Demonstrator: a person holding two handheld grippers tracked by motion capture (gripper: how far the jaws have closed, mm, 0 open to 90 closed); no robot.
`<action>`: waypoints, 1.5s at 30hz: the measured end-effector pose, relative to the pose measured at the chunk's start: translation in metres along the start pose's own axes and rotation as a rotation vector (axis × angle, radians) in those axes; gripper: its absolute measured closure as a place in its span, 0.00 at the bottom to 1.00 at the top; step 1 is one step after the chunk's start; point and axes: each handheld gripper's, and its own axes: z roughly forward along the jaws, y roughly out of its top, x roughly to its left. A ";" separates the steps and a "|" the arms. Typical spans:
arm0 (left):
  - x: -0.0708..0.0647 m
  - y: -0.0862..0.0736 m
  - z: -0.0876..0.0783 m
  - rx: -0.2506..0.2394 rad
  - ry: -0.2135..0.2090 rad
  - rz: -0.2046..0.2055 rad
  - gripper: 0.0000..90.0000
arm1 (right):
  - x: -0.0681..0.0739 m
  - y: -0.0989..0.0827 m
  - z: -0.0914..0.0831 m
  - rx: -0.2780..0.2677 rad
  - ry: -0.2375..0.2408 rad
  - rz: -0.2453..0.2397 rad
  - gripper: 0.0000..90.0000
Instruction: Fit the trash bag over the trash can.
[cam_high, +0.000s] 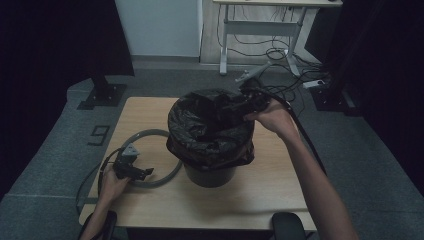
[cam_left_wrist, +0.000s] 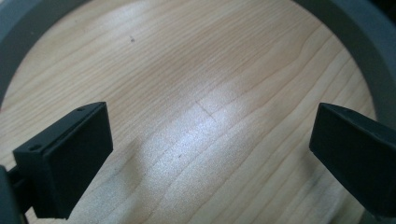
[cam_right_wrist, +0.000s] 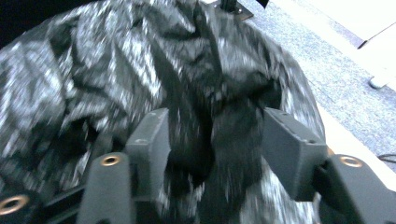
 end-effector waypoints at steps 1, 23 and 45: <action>0.000 0.000 0.001 0.003 0.002 0.003 0.00 | 0.001 0.005 0.006 0.003 -0.003 -0.004 0.45; 0.003 -0.009 0.008 0.020 -0.025 -0.022 0.00 | -0.001 0.022 0.122 0.234 0.006 -0.015 0.31; 0.000 -0.010 0.007 0.016 -0.046 -0.016 0.00 | 0.072 0.028 0.156 0.320 0.052 -0.120 0.15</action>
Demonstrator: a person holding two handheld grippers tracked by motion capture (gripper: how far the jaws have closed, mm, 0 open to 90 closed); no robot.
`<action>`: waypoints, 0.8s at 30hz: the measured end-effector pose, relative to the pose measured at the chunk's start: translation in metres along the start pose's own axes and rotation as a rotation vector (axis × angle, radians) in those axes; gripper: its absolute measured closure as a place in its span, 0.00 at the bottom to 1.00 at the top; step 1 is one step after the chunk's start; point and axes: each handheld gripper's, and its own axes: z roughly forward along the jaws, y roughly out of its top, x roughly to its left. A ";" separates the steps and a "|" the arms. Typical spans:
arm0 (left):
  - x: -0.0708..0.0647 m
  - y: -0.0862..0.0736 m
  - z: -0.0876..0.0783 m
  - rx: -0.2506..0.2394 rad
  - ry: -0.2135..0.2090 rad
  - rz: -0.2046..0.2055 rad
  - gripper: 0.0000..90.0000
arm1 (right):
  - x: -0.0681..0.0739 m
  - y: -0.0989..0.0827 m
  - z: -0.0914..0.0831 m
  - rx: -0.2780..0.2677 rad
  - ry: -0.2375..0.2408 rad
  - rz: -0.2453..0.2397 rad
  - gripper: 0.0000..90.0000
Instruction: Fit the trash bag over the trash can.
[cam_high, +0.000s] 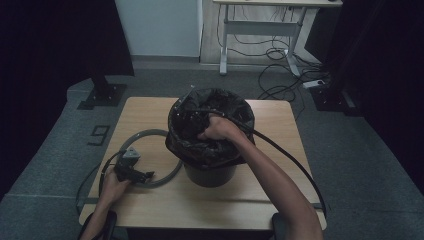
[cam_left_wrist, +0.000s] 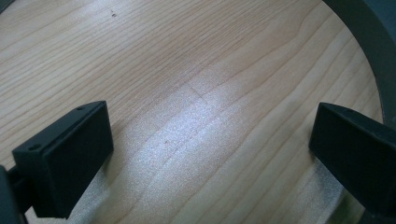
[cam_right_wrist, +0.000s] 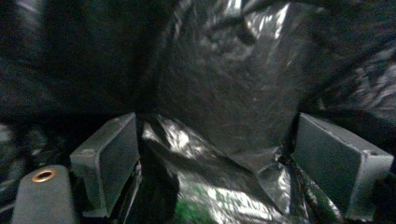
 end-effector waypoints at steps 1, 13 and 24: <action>0.000 0.000 0.000 0.000 0.000 0.000 0.00 | 0.000 0.001 -0.006 -0.017 0.004 0.001 0.15; 0.000 0.000 0.000 0.002 0.005 0.001 0.00 | -0.039 -0.024 -0.052 -0.067 -0.099 0.052 0.15; -0.001 0.000 0.000 0.004 0.007 0.005 0.00 | -0.051 -0.027 -0.005 0.011 -0.049 0.056 0.15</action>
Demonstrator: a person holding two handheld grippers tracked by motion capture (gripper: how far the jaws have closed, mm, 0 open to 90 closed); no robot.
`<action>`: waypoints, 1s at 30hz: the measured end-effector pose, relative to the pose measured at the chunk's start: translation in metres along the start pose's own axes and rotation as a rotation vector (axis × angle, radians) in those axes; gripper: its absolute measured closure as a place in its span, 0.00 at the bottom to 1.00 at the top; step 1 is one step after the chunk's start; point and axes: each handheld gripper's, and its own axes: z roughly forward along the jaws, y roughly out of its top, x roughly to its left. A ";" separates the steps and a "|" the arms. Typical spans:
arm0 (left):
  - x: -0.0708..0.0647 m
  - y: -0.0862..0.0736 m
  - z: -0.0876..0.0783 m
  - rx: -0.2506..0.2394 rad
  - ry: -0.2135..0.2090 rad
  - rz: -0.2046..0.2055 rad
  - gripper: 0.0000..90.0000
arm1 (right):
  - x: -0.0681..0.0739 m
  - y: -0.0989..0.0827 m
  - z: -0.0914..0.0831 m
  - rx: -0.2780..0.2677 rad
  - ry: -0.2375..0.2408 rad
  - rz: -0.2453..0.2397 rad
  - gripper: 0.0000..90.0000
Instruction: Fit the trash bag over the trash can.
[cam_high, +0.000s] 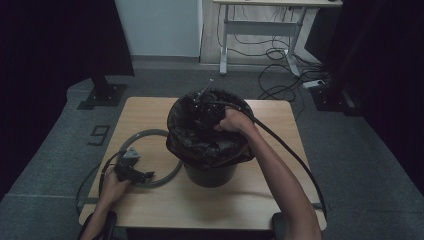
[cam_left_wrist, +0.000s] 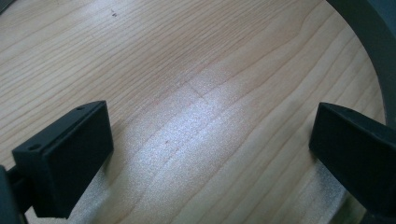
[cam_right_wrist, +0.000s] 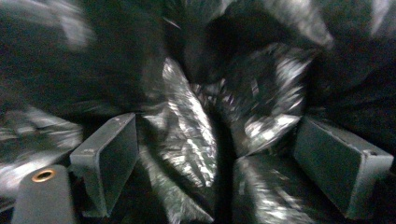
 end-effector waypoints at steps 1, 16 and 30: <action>0.000 0.000 0.000 0.000 0.001 0.000 0.00 | 0.000 0.000 -0.007 -0.027 0.014 -0.019 0.15; 0.000 0.000 0.000 0.000 0.002 0.000 0.00 | -0.011 -0.011 -0.091 -0.196 0.104 -0.052 0.00; -0.001 -0.001 0.000 0.000 0.014 -0.013 0.00 | -0.026 -0.055 -0.138 -0.298 0.031 0.010 0.00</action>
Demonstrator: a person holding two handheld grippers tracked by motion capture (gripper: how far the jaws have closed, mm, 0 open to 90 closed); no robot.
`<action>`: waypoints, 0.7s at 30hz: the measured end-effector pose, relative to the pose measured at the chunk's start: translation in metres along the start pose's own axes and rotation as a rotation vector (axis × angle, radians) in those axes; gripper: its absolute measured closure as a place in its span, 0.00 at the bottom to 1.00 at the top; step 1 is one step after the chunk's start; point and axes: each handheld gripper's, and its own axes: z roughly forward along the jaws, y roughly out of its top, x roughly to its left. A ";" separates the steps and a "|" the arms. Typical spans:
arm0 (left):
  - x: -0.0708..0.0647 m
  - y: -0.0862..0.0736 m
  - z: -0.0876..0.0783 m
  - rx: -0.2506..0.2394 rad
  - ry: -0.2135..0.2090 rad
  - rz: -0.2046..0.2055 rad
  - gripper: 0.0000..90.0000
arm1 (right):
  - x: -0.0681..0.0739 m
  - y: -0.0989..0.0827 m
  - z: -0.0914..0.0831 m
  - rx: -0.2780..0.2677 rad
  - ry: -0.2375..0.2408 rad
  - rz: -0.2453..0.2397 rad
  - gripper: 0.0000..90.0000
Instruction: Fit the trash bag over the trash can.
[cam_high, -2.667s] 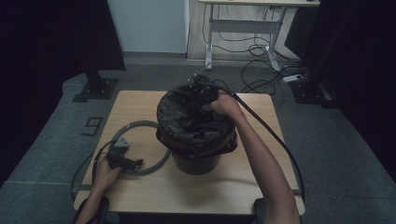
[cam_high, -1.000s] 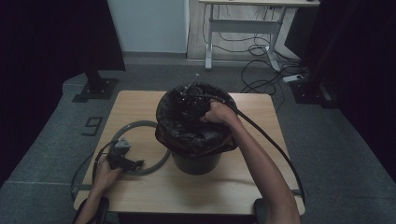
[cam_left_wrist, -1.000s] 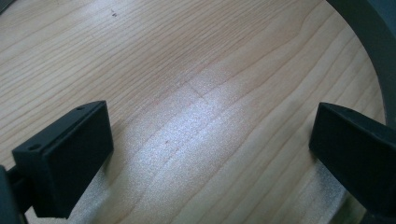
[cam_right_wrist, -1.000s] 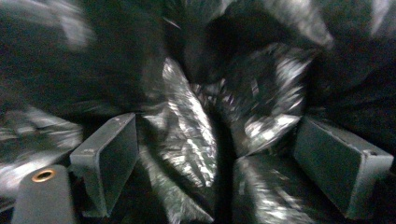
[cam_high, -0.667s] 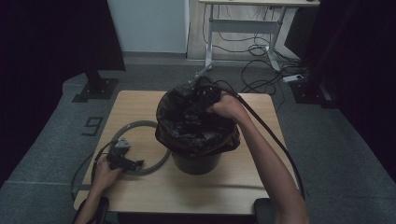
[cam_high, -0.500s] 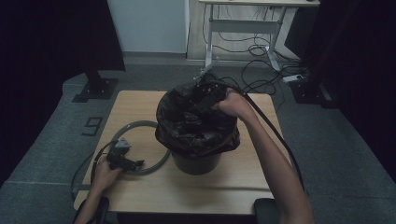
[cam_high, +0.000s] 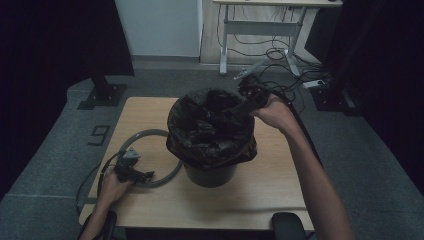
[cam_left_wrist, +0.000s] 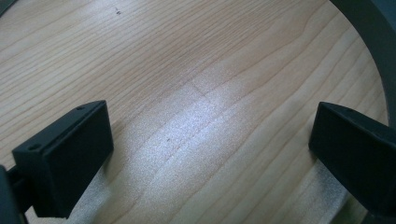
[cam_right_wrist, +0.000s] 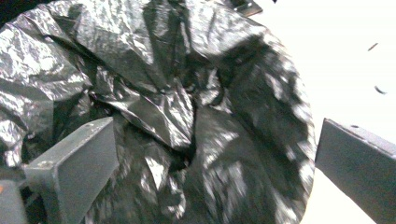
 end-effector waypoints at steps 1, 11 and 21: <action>0.000 0.000 0.000 0.000 0.000 0.000 0.00 | -0.001 -0.003 -0.003 -0.005 -0.004 0.009 0.00; 0.000 0.000 0.000 0.000 0.001 0.000 0.00 | -0.009 -0.034 -0.028 -0.041 -0.044 0.057 0.00; 0.000 0.000 0.000 -0.001 0.003 -0.003 0.00 | -0.014 -0.057 -0.040 -0.067 -0.062 0.084 0.00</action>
